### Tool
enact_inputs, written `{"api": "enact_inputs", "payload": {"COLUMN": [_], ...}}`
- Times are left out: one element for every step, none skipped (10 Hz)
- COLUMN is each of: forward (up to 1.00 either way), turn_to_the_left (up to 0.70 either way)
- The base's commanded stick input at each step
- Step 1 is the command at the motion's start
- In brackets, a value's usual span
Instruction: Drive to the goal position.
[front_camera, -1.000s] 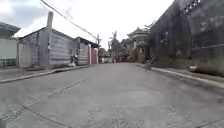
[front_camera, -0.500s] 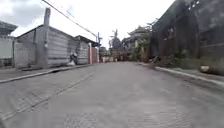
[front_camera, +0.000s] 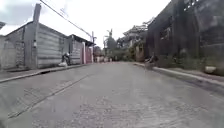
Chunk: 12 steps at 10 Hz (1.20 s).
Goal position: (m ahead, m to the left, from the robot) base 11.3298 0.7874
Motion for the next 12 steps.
{"api": "enact_inputs", "payload": {"forward": [1.00,1.00,1.00,1.00,1.00,1.00,1.00,1.00,1.00,1.00,1.00,1.00], "turn_to_the_left": [-0.21,-0.21,-0.21,-0.21,-0.21,-0.21,-0.21,-0.21,-0.21,-0.21,0.17,0.19]}}
